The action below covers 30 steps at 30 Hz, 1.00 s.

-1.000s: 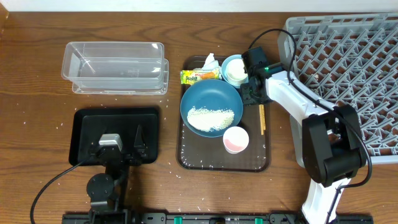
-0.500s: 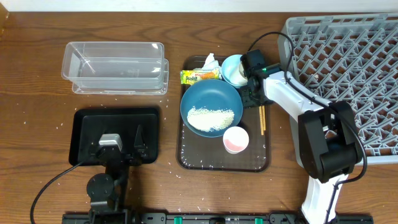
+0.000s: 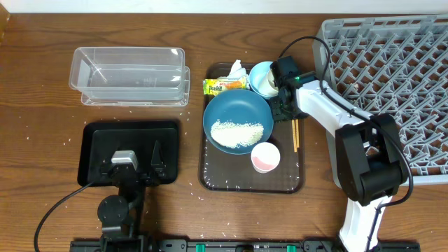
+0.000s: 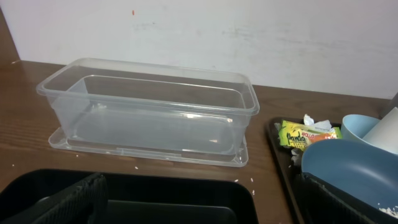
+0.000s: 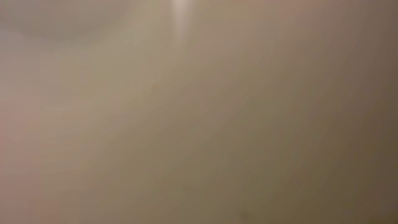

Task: Sort waste into correct bins and load items into the dishwasher rack
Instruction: 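Grasp the white cup inside the light-blue bowl with the right gripper, then lift the white cup and carry it right to the dish rack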

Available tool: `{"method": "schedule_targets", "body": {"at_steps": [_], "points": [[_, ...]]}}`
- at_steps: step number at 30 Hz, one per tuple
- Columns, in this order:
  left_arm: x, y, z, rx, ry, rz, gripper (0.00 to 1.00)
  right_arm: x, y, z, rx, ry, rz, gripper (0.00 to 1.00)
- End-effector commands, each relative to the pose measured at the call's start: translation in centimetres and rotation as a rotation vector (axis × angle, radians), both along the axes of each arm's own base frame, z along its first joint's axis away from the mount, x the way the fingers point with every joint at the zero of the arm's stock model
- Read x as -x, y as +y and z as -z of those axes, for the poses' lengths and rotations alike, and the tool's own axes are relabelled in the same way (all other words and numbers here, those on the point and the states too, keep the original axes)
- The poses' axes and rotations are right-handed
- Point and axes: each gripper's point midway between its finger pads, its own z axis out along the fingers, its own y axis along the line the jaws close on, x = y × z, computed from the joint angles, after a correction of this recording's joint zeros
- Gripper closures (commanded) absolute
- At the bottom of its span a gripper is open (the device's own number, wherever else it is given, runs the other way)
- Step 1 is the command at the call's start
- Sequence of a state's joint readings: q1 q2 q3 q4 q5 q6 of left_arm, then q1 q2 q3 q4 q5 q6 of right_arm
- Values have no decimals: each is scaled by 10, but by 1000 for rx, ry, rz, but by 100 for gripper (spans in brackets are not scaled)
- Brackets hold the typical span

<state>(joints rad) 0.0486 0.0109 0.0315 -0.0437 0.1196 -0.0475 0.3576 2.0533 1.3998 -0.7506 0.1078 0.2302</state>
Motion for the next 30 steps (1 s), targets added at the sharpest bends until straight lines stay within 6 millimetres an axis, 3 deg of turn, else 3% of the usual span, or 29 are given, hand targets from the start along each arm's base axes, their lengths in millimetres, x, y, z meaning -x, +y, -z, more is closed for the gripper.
{"method": "schedule_targets", "body": {"at_steps": [1, 14, 22, 30], "points": [[0, -1, 16, -8, 39, 5, 2, -5, 1, -23, -8, -56, 16, 48], [0, -1, 16, -8, 39, 5, 2, -20, 12, -102, -119, -252, 7, 43], [0, -1, 16, -8, 39, 5, 2, -41, 69, -121, -372, -346, -96, 44], [0, -1, 16, -8, 39, 5, 2, -62, 91, -124, -275, -492, -192, 43]]}}
